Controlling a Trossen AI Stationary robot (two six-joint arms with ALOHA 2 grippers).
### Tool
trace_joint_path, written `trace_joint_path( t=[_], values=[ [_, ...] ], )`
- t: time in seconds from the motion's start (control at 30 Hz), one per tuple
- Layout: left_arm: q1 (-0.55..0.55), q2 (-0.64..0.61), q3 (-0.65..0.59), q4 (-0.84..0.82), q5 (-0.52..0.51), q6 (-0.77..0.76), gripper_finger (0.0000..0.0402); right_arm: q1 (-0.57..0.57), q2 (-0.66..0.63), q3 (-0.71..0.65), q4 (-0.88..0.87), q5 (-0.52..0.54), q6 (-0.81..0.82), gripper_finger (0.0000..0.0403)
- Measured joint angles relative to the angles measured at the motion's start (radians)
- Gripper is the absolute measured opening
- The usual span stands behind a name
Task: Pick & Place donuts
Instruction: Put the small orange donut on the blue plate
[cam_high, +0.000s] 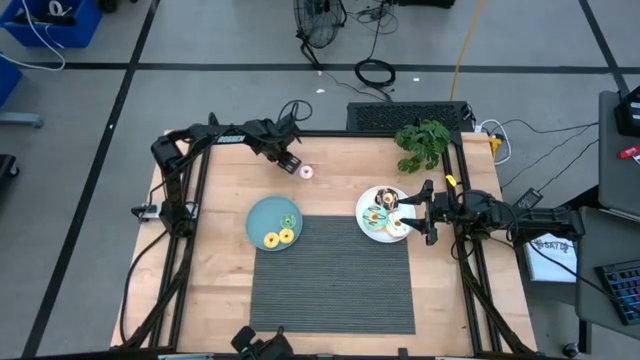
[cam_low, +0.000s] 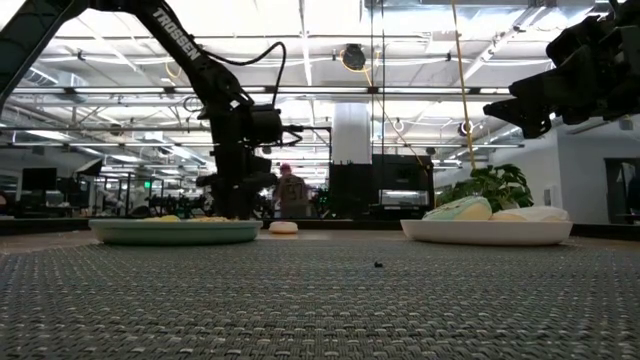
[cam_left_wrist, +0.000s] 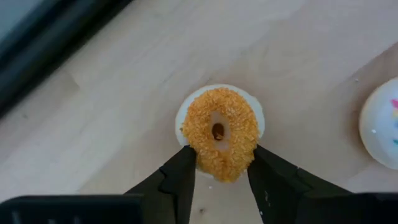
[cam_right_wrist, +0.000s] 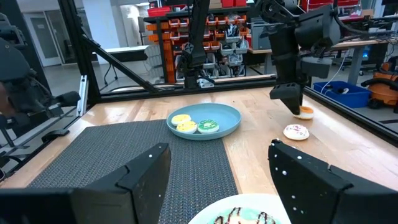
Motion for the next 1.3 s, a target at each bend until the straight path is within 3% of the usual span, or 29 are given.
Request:
trace_joint_path(
  t=[0.2,0.43,0.67,1.0,1.13,1.3],
  values=[
    [-0.014,-0.072,0.000,-0.031,0.006,0.054,0.0130,0.000,0.000,0.000,0.000,0.000,0.000,0.0251],
    [-0.125,-0.233,0.000,-0.245,0.016,0.076,0.0128,0.000,0.000,0.000,0.000,0.000,0.000,0.0251],
    [-0.322,-0.334,0.000,-0.409,0.012,-0.094,0.0127,0.000,0.000,0.000,0.000,0.000,0.000,0.0251],
    [-0.629,-0.329,-0.021,-0.509,-0.140,-0.313,0.0127,0.000,0.000,0.000,0.000,0.000,0.000,0.0251],
    [-0.733,-0.340,-0.106,-0.509,-0.199,-0.436,0.0127,0.000,0.000,0.000,0.000,0.000,0.000,0.0251],
    [-0.790,-0.381,-0.260,-0.482,-0.194,-0.605,0.0127,0.000,0.000,0.000,0.000,0.000,0.000,0.0251]
  ],
)
